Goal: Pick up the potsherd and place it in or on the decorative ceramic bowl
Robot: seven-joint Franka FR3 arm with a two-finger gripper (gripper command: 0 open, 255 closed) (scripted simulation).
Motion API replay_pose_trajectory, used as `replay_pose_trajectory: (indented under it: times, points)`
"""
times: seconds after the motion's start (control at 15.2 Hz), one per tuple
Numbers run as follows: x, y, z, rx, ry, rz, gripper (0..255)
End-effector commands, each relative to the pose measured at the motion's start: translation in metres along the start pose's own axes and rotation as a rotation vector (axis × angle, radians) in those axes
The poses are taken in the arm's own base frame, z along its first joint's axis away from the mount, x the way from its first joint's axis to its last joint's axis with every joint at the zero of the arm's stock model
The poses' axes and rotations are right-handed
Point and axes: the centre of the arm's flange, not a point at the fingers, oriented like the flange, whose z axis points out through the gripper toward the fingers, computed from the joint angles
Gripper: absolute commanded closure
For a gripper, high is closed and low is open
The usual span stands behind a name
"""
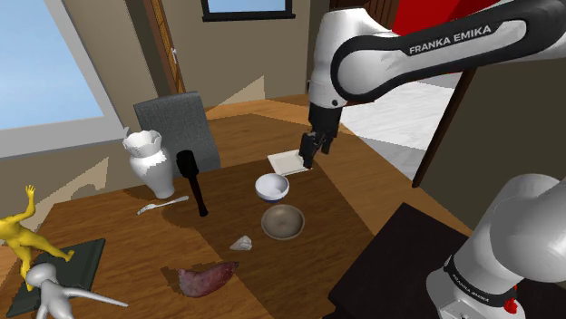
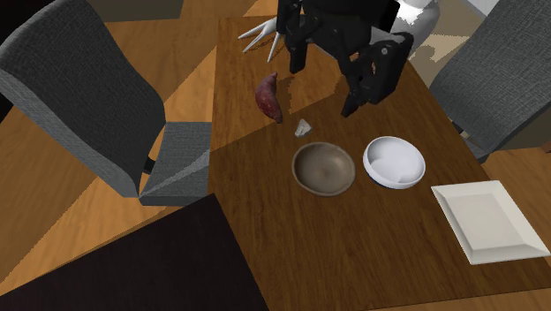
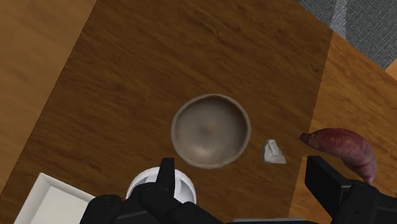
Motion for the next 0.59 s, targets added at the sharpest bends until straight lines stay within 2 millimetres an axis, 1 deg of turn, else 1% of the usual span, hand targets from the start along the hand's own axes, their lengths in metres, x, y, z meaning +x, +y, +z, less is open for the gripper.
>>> replay_pose_trajectory:
  times: [0.0, 0.53]
  points:
    - [0.015, -0.012, 0.021, -0.006, -0.013, 0.001, 0]
    - [0.071, -0.062, 0.104, -0.030, -0.067, 0.006, 0]
